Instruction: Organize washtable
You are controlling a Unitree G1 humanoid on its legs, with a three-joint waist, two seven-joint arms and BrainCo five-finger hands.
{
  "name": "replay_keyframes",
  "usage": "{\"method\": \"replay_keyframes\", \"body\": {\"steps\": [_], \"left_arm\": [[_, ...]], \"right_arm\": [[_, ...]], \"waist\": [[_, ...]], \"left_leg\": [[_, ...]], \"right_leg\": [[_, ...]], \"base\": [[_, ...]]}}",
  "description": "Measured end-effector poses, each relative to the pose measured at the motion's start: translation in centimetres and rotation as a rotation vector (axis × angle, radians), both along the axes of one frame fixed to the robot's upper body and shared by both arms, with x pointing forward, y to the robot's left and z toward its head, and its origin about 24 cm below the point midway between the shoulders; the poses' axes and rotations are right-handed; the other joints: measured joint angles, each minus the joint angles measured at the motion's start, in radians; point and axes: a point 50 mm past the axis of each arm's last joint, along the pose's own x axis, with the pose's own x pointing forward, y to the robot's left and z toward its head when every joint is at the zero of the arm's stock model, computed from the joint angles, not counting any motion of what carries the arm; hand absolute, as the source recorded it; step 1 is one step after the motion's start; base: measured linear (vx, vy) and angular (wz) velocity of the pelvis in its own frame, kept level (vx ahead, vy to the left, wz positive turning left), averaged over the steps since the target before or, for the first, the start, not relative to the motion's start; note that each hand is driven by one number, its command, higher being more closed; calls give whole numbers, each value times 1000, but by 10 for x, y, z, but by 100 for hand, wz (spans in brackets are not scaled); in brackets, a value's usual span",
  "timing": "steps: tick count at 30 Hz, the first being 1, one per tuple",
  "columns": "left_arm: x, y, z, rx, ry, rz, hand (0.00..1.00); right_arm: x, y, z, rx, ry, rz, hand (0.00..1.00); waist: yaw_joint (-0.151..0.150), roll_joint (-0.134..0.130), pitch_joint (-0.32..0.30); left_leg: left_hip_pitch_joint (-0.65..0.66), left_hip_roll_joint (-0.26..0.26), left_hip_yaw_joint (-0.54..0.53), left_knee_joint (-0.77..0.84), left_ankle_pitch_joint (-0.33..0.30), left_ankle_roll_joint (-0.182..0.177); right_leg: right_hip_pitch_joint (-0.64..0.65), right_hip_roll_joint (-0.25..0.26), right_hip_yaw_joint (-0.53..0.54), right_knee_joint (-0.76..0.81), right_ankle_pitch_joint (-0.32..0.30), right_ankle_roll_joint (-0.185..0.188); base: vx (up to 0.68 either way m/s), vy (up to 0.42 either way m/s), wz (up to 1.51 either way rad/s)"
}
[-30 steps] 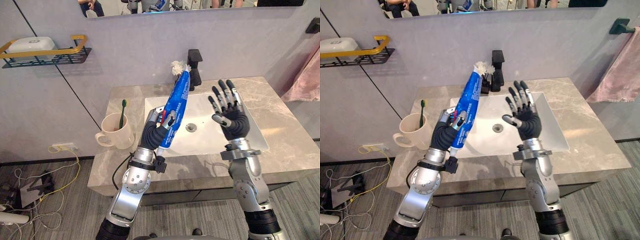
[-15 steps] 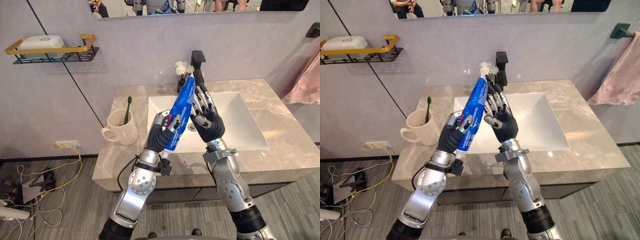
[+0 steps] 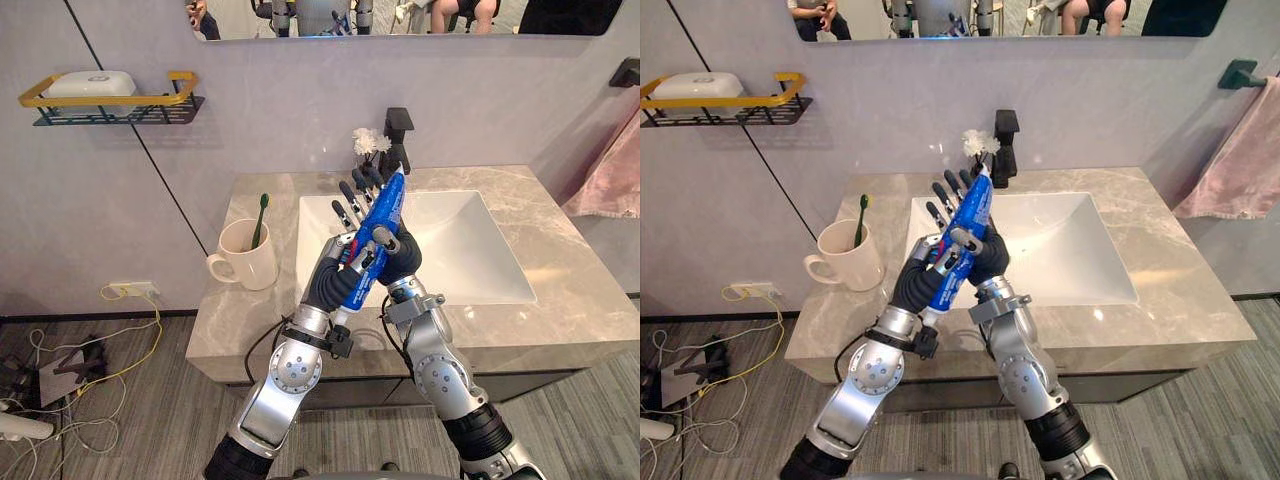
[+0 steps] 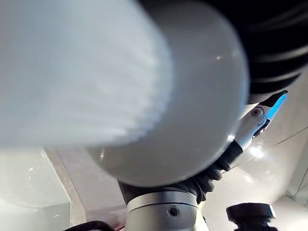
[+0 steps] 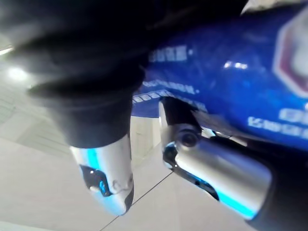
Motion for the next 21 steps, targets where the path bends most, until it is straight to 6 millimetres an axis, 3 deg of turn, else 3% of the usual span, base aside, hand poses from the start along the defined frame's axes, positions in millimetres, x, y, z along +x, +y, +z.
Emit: {"method": "replay_keyframes", "body": {"steps": [19, 20, 21], "left_arm": [[-1, 4, -13, 22, 37, 15, 100], [-1, 4, -13, 21, 37, 16, 0], [-1, 4, -13, 21, 38, 17, 0]], "right_arm": [[5, 0, -5, -72, 17, 26, 100], [5, 0, -5, -75, 15, 27, 100], [5, 0, -5, -78, 14, 26, 100]], "waist": [[11, -6, -4], [12, -6, -4], [12, -6, -4]], "left_leg": [[0, -1, 9, -1, 3, 1], [1, -1, 9, -2, 4, 2], [1, -1, 9, -3, 4, 2]], "right_leg": [[-6, -1, 13, 0, 6, 1], [-6, -1, 14, 0, 6, 1], [-6, -1, 14, 0, 6, 1]], "base": [[-5, 0, -1], [0, 0, 0], [0, 0, 0]]}}
